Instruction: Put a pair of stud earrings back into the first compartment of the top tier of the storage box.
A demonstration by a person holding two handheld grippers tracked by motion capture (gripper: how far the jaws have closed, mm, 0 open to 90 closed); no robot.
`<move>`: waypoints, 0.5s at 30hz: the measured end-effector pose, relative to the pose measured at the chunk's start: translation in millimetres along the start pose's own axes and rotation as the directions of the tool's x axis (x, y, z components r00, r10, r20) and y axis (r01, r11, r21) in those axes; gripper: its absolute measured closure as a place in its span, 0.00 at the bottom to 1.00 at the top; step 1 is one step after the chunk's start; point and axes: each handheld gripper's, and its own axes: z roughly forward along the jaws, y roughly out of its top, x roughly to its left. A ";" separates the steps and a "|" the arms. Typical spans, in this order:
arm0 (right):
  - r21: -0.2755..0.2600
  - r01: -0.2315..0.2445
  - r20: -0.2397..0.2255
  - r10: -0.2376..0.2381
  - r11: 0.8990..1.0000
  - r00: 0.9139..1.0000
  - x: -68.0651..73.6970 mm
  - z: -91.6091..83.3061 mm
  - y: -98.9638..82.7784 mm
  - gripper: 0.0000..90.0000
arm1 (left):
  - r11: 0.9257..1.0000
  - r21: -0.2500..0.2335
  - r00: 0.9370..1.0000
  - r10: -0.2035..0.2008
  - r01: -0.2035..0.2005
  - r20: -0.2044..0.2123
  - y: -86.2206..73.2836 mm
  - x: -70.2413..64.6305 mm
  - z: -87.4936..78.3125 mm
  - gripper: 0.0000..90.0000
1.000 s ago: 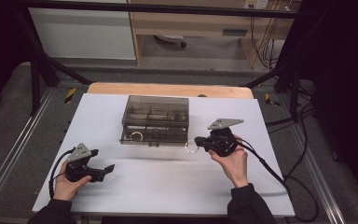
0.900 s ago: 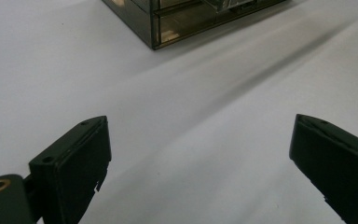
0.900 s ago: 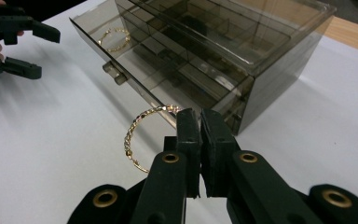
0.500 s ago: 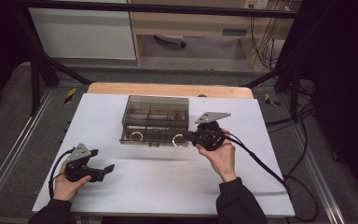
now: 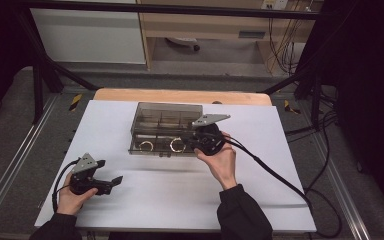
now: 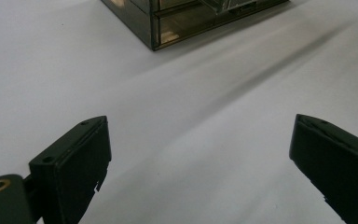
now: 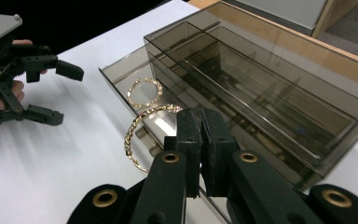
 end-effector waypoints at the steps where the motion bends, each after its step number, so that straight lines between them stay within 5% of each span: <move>1: 0.000 0.000 0.000 0.000 1.000 1.000 0.0 0.0 0.0 0.97 | 1.000 0.000 1.000 0.000 0.000 0.000 0.0 0.0 0.0 0.06; 15: -0.005 -0.008 -0.001 0.008 1.000 1.000 6.7 27.6 13.4 0.97 | 1.000 -0.002 1.000 -0.001 0.001 0.002 0.1 0.1 -0.2 0.06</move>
